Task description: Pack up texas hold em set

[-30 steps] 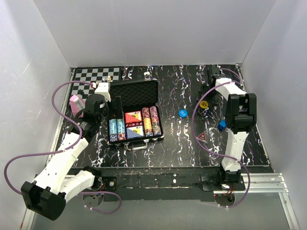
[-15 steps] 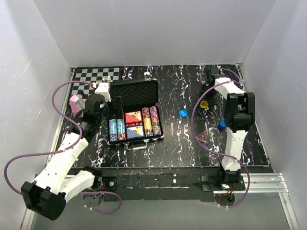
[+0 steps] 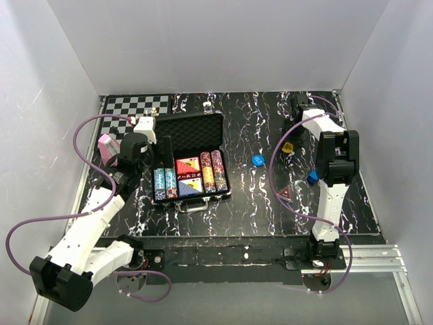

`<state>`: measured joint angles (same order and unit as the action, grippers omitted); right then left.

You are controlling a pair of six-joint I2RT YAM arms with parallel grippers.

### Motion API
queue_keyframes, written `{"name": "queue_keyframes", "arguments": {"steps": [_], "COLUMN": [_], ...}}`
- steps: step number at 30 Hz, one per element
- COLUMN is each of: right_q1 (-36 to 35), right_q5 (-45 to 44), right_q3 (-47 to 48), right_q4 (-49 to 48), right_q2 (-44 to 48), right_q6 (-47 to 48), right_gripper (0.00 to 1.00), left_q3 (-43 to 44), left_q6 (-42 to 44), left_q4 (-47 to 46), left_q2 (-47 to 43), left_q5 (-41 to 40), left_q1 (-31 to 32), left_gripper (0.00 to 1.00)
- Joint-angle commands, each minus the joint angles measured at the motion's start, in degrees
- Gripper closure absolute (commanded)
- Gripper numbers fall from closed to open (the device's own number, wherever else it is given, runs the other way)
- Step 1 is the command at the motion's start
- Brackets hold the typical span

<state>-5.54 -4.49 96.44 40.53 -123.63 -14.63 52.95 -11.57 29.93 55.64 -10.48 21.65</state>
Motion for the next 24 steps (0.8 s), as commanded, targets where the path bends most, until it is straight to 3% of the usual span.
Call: {"name": "queue_keyframes", "arguments": {"steps": [1,15,20,24], "right_q1": [-0.7,-2.6,-2.5,-2.1], "right_q5": [0.4,0.0,-4.5,-4.1], "right_q3": [0.8,-9.1,-5.8,-0.7], "right_q4": [0.3,-2.5,-0.6,2.1], "right_q2": [1.2,8.4,8.2,5.9], "right_q6": [0.7,-0.6,0.0,1.5], "right_gripper": [0.45,0.45,0.32,0.28], "left_q3": [-0.7,-0.7,-0.7,-0.7], "left_q6": [0.1,0.1,0.1,0.1], "left_q4": [-0.9,-1.0,-0.9,-0.9], "left_q2": [-1.6,-1.8,-1.8,-2.1], "left_q5": [0.1,0.6,0.7,0.6], "left_q1": [0.1,0.1,0.1,0.1], "left_gripper": [0.02,0.02,0.02,0.02]}}
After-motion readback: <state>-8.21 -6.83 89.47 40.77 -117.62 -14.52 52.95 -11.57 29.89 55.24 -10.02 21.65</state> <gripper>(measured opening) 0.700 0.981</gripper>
